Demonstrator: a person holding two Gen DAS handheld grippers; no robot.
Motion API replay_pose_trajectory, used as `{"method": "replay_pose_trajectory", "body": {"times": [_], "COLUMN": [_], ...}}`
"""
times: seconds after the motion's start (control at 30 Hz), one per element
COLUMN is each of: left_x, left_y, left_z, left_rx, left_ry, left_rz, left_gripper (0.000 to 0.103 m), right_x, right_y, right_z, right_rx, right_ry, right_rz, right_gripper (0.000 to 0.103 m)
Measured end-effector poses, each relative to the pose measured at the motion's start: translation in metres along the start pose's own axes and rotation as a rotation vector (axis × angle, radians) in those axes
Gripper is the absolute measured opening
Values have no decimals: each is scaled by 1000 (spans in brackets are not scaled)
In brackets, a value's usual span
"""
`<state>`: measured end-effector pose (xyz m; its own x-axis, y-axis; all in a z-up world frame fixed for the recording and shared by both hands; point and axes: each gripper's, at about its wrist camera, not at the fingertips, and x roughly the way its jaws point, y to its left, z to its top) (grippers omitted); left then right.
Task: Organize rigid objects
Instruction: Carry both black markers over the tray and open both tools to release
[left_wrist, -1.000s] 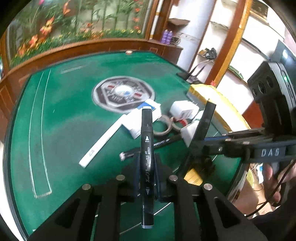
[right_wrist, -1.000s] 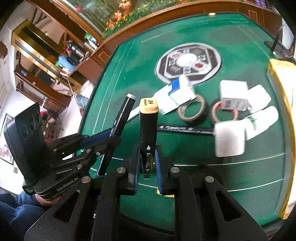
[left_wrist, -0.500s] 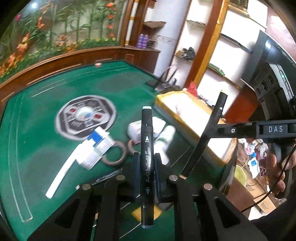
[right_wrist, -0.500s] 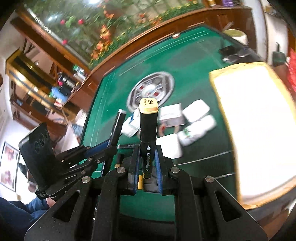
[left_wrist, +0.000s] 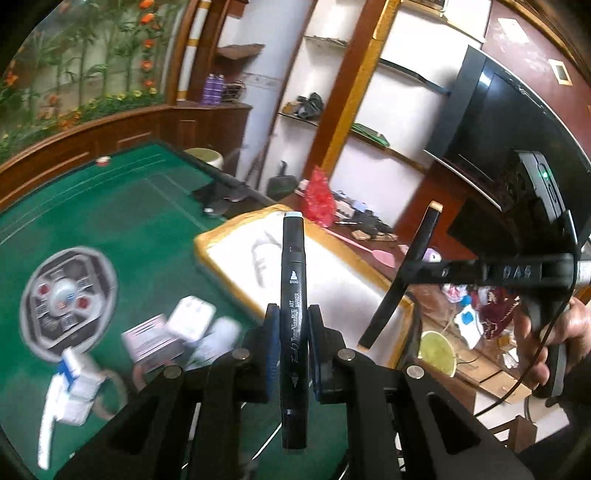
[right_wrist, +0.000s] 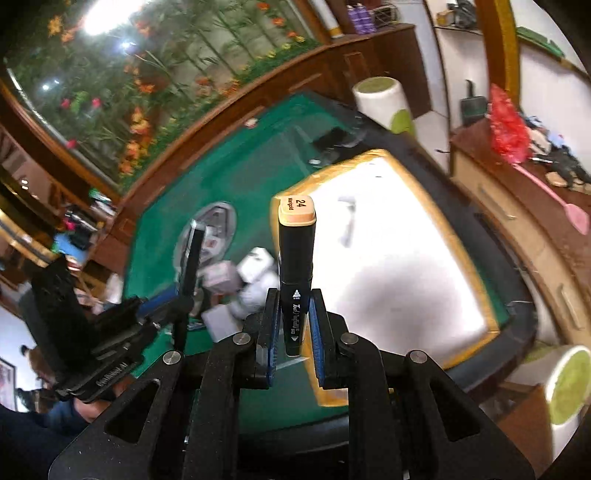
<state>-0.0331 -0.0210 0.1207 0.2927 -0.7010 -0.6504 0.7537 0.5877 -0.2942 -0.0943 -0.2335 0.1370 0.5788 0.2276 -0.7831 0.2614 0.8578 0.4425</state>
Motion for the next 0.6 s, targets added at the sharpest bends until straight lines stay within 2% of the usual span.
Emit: {"method": "replay_pose_trajectory", "body": {"times": [0.13,0.27,0.5,0.6], "left_x": [31,60,93,107], "left_y": [-12,-15,-10,-8], "left_z": [7,9,10,10], "left_rx": [-18,-59,-121,-145], "left_ry": [32,64,89,110], "left_rz": [-24,-4,67,70], "left_gripper": [13,14,14,14], "right_x": [5,22,55,71], "right_y": [-18,-32,-50,-51], "right_z": [6,11,28,37], "right_rx": [8,13,31,10], "right_ry": [42,92,158,175], "right_rz": [-67,-109,-90,-86], "right_gripper": [14,14,14,14]}}
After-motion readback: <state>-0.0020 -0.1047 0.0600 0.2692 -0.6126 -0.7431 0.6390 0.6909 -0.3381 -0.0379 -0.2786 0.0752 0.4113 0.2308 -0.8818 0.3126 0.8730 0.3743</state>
